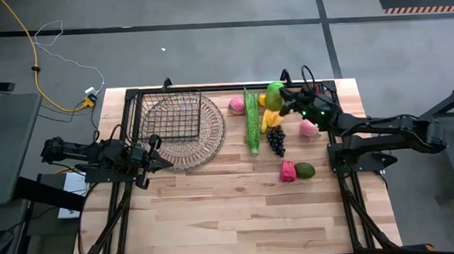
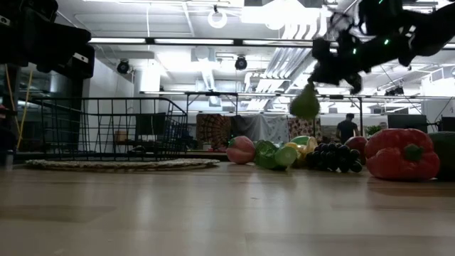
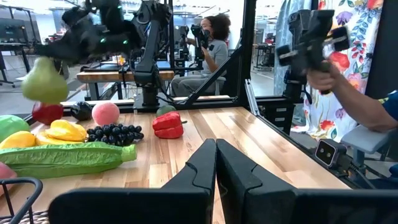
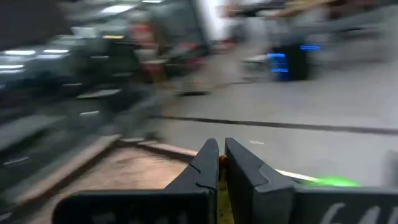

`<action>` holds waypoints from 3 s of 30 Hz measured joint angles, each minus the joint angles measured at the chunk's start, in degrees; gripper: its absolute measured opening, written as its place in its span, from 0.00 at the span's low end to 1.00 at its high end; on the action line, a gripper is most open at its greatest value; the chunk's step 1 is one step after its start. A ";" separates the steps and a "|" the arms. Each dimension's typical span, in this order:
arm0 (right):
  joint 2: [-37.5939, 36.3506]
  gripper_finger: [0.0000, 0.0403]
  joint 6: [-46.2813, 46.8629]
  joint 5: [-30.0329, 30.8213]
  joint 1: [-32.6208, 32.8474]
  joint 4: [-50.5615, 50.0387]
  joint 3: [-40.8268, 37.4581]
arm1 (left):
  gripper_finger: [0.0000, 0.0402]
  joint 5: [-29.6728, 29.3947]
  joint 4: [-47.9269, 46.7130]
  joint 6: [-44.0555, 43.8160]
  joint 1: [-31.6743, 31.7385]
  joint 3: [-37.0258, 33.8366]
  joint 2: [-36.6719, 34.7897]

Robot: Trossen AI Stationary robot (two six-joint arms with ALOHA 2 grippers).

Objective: Build produce basket
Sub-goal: Put the green pear into the black wire basket

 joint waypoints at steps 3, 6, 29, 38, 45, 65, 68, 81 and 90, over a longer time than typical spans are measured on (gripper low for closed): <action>-1.48 0.00 -1.38 -7.52 2.58 2.24 0.00 | 0.00 0.00 0.00 0.01 0.01 0.00 0.00; -1.92 0.00 -2.61 -12.06 5.00 2.76 0.00 | 0.00 0.00 0.00 0.00 0.00 0.00 0.00; -0.89 0.00 -8.19 -15.99 13.29 -7.75 6.45 | 0.00 -7.47 14.43 0.55 0.05 0.00 0.05; 4.36 0.00 -8.17 -16.23 13.20 0.12 6.45 | 0.14 -19.63 17.78 -1.56 0.10 1.84 11.89; 6.23 0.01 -8.17 -17.39 12.51 1.20 7.29 | 0.47 -22.10 20.86 -2.56 0.17 8.22 27.46; 6.21 0.01 -8.65 -22.06 13.26 -0.21 8.55 | 0.76 -28.24 22.45 1.77 3.79 24.48 56.79; 6.39 0.01 -9.24 -22.06 14.25 1.07 8.55 | 0.76 -32.95 26.61 2.11 4.96 24.52 58.27; 13.53 0.01 -11.56 -27.96 16.03 13.61 8.57 | 0.76 -30.64 34.44 2.85 10.98 24.55 67.52; 13.53 0.01 -11.56 -28.07 15.96 13.46 8.57 | 0.76 -24.56 37.06 6.14 10.52 24.55 67.67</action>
